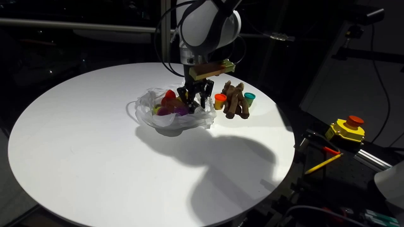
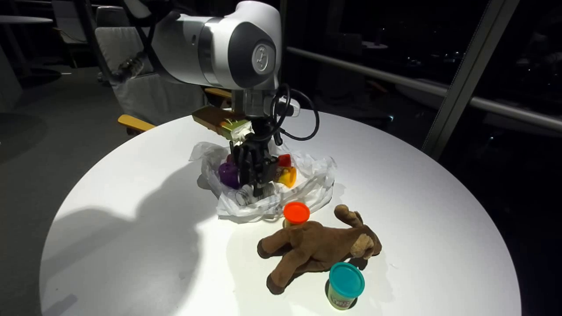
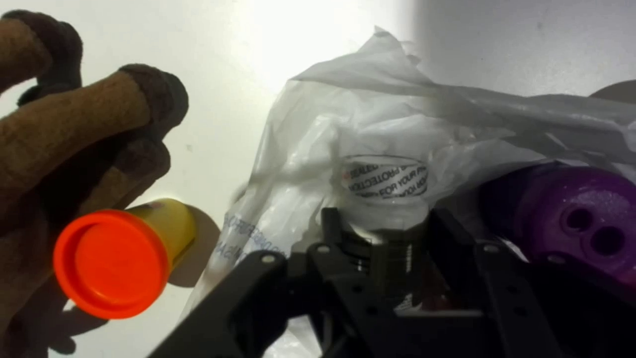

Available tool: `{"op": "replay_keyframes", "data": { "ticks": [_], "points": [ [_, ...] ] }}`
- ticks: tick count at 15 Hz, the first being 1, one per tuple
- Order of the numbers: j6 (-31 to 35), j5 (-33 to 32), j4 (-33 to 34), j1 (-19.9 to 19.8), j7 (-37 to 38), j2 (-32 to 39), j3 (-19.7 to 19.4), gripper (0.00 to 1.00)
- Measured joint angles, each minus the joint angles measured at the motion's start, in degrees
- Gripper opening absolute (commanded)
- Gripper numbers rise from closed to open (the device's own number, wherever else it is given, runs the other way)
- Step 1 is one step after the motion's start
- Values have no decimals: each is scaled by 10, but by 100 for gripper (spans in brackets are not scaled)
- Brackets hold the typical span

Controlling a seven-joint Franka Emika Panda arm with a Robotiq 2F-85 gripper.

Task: Remove the things from the plastic and put them on the table

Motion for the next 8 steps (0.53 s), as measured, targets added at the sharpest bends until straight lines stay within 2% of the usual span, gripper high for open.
{"op": "replay_keyframes", "data": {
  "ticks": [4,8],
  "points": [
    [1,0,0,5,7,-21,-4,23],
    [-2,-20,-27,32,31,-87,-14,23]
  ]
}}
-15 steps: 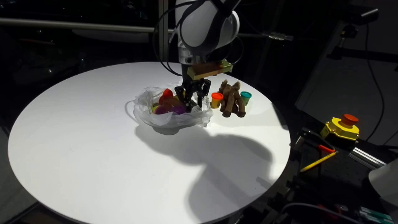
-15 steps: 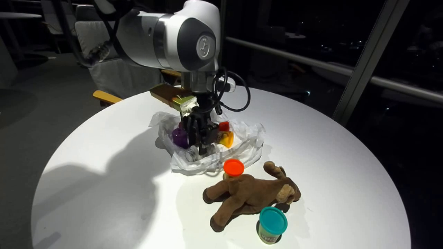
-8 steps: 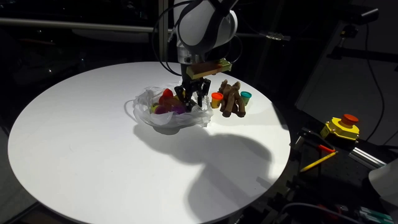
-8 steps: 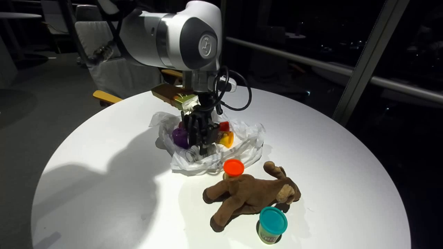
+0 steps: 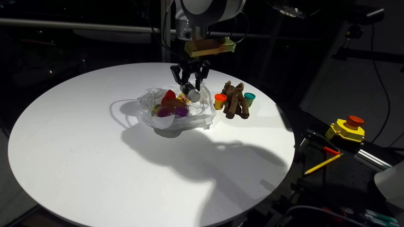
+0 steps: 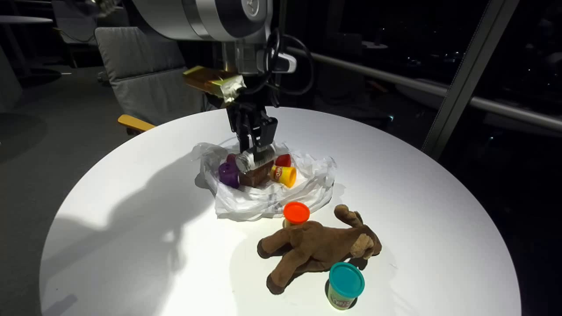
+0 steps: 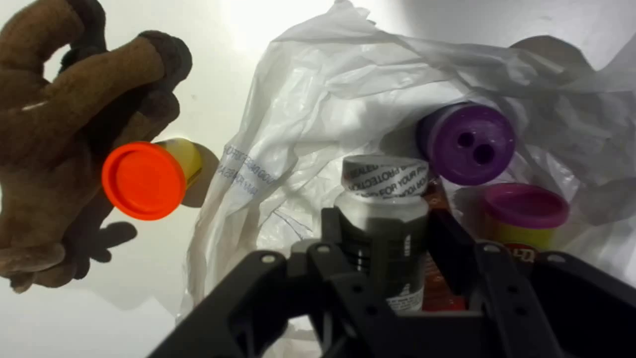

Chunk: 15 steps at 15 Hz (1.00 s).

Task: Remove the things from the plastic and put them on the table

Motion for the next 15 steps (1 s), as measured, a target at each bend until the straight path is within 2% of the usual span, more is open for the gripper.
{"op": "replay_keyframes", "data": {
  "ticks": [2,4,9,14,15],
  "points": [
    [-16,-2,-22,12,-1,-31,12,23],
    [-38,-2,-46,19,-11,-49,40,23],
    [-52,-6,-91,54,-33,-29,104,23],
    [-41,-61,-92,99,-33,24,110,23],
    [-41,-71,-91,104,-33,24,109,73]
  ]
}}
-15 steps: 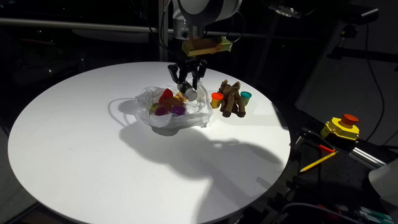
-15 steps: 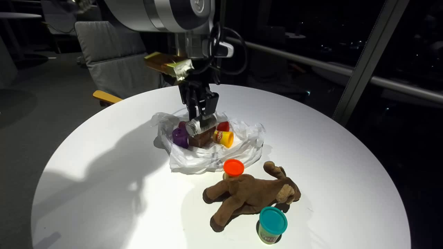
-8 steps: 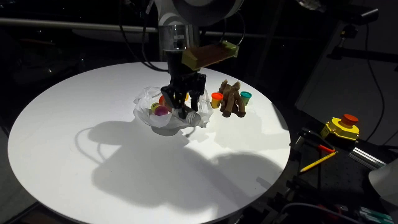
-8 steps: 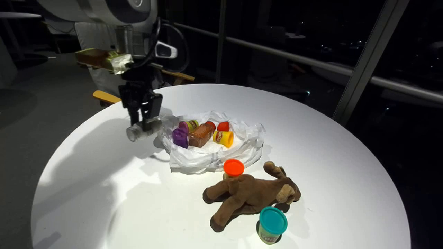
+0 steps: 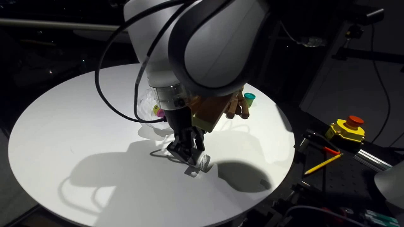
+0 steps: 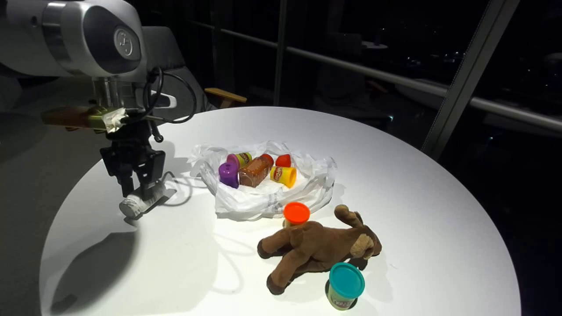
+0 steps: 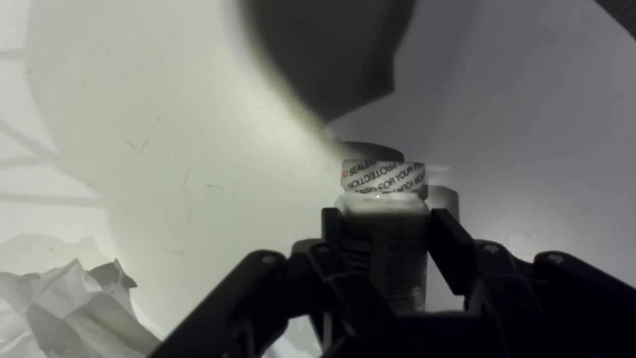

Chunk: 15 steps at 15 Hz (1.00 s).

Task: Remove the things from the plastic and put them on the table

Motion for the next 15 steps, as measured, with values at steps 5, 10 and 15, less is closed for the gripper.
{"op": "replay_keyframes", "data": {
  "ticks": [5,10,15],
  "points": [
    [9,-17,6,6,1,-1,-6,100],
    [10,10,25,-19,26,-42,-31,100],
    [2,64,78,-87,40,-35,-64,100]
  ]
}}
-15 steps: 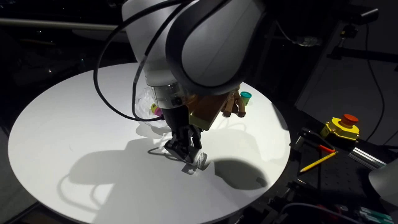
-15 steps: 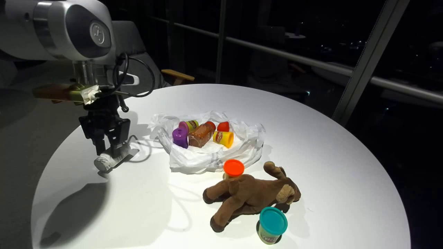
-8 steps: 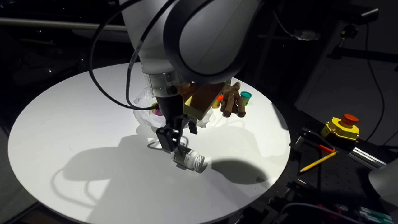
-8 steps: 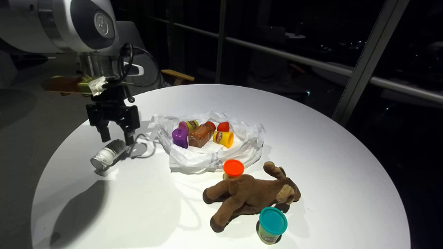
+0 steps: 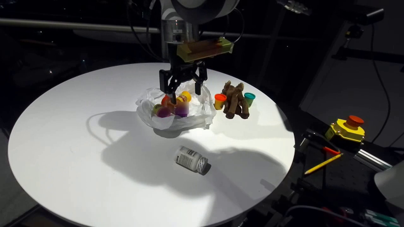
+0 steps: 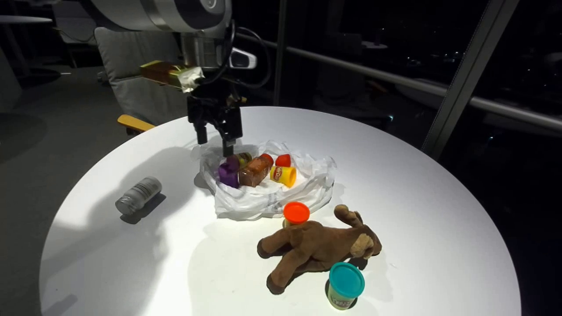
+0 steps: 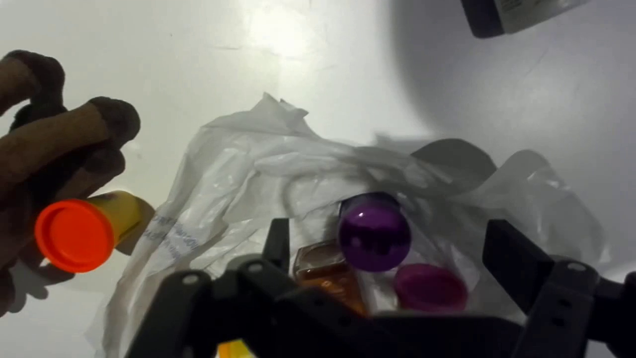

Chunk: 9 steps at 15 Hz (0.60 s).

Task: Remove the things from the plastic and put them on the table

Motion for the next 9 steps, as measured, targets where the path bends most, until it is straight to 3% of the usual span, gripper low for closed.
{"op": "replay_keyframes", "data": {
  "ticks": [4,9],
  "points": [
    [0,38,61,-36,43,54,-22,100],
    [12,65,137,-44,150,125,-43,100]
  ]
}}
